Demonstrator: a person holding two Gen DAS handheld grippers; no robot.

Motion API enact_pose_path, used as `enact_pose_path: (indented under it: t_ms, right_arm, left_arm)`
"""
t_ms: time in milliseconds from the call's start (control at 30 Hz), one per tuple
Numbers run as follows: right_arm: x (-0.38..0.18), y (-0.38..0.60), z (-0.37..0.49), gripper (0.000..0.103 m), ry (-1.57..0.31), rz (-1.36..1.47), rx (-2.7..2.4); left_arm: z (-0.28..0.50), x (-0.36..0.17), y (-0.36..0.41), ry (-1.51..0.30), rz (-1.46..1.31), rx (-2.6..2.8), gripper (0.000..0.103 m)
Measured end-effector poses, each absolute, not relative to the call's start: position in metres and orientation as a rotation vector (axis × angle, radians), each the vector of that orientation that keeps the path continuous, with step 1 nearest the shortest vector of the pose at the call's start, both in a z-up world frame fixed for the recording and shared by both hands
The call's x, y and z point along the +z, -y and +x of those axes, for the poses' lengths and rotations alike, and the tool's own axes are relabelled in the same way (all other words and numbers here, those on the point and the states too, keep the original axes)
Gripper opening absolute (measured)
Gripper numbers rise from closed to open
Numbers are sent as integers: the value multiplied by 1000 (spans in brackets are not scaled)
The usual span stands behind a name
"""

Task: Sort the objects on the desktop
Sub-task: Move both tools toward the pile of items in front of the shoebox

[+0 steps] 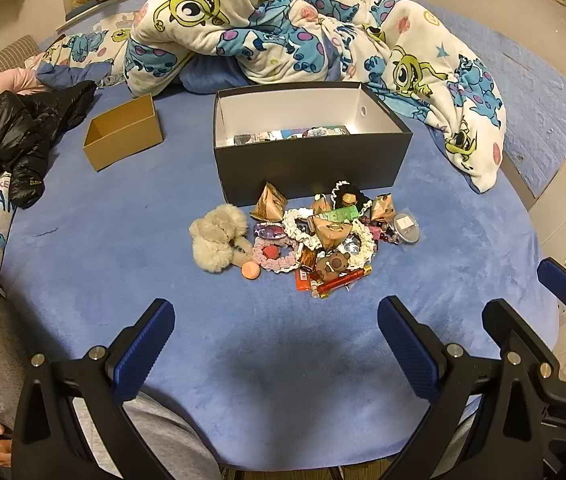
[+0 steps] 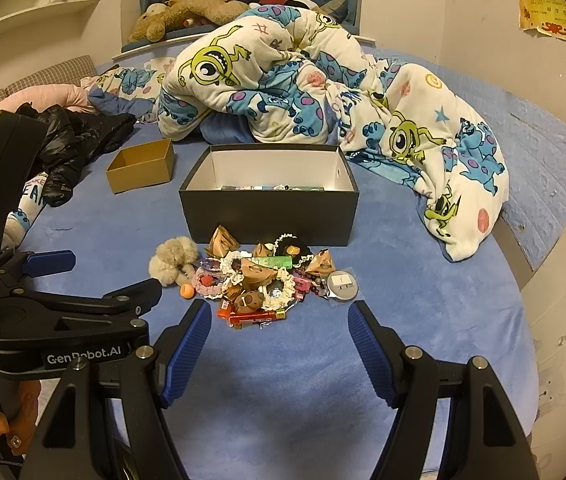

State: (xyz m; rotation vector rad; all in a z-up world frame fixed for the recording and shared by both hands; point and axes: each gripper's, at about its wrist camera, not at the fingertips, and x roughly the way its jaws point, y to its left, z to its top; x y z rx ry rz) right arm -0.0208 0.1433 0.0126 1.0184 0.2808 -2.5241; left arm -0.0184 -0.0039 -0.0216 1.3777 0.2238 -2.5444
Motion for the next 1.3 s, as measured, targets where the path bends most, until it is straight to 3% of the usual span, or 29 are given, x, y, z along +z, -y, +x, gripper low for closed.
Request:
enact_pose_path:
  t_ms: [400,867,1000,1167,1300]
  right_arm:
    - [-1,-141,-35,73,-274,1056,-2514]
    - [-41,-161,-76,73,-259,1062,-2466]
    - [-62,-171,-92,73,-270,1086,-2461]
    - [-85,-184,-119,73,-219,1132,-2467]
    - [-103,-188,-139,73,-228,1163,-2460]
  left_arm:
    - [-37,-42,11,-237,1441,-2530,102]
    - [-66,-109,34,-246,1626,-2596,101]
    - [-76,-129,40,-346,1682,-2605,92]
    - [-89,-152,37,-367,1745,-2608,73]
    - [-99,-169,36,-394,1792,-2598,67]
